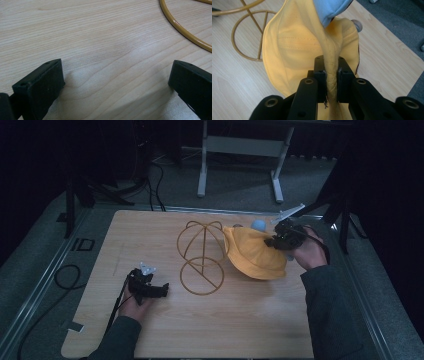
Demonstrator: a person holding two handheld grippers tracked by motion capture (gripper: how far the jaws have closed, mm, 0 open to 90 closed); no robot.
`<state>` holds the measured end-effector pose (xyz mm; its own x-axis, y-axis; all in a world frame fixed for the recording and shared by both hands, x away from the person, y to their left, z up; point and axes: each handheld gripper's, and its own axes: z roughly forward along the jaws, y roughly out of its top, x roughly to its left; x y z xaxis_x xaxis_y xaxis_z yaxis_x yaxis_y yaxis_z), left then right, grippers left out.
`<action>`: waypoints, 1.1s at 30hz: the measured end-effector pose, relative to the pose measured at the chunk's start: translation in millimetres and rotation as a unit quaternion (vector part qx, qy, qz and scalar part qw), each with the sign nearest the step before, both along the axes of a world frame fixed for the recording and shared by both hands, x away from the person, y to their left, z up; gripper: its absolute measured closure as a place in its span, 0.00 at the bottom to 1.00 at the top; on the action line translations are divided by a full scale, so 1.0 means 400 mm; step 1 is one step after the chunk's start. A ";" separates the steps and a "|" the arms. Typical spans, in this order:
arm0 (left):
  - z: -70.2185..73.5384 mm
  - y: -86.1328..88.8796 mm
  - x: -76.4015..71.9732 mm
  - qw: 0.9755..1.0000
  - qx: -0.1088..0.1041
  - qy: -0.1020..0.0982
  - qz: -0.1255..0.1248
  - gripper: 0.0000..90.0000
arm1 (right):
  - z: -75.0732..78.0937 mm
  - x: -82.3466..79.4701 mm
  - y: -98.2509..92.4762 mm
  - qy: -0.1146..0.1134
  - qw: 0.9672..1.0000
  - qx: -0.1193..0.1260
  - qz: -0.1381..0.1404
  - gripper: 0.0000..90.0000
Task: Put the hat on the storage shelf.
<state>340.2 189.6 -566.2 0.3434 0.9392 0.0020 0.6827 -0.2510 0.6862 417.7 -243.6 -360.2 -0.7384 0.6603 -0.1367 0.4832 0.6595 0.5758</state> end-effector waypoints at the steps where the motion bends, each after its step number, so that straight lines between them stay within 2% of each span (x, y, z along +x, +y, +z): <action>1: 0.000 0.000 0.000 1.000 0.000 0.000 0.000 0.00 | 0.000 0.000 0.000 0.000 1.000 0.000 0.000 0.91; 13: 0.000 0.000 0.000 1.000 -0.001 0.000 0.001 0.00 | 0.023 0.001 -0.015 -0.025 0.999 0.028 -0.017 0.91; 22: 0.000 0.000 0.000 1.000 -0.002 0.000 0.001 0.00 | 0.051 -0.004 -0.032 -0.040 0.997 0.056 -0.023 0.91; 28: 0.000 0.000 0.000 1.000 -0.002 0.000 0.000 0.00 | 0.062 -0.007 -0.035 -0.048 0.997 0.059 -0.026 0.91; 33: 0.000 0.000 0.000 1.000 -0.001 0.000 0.000 0.00 | 0.072 -0.009 -0.039 -0.055 0.996 0.072 -0.022 0.91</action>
<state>340.2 189.5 -566.2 0.3426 0.9395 -0.0008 0.6831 -0.2485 0.6867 413.9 -259.2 -331.4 -0.6936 0.7110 -0.1155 0.4397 0.5450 0.7139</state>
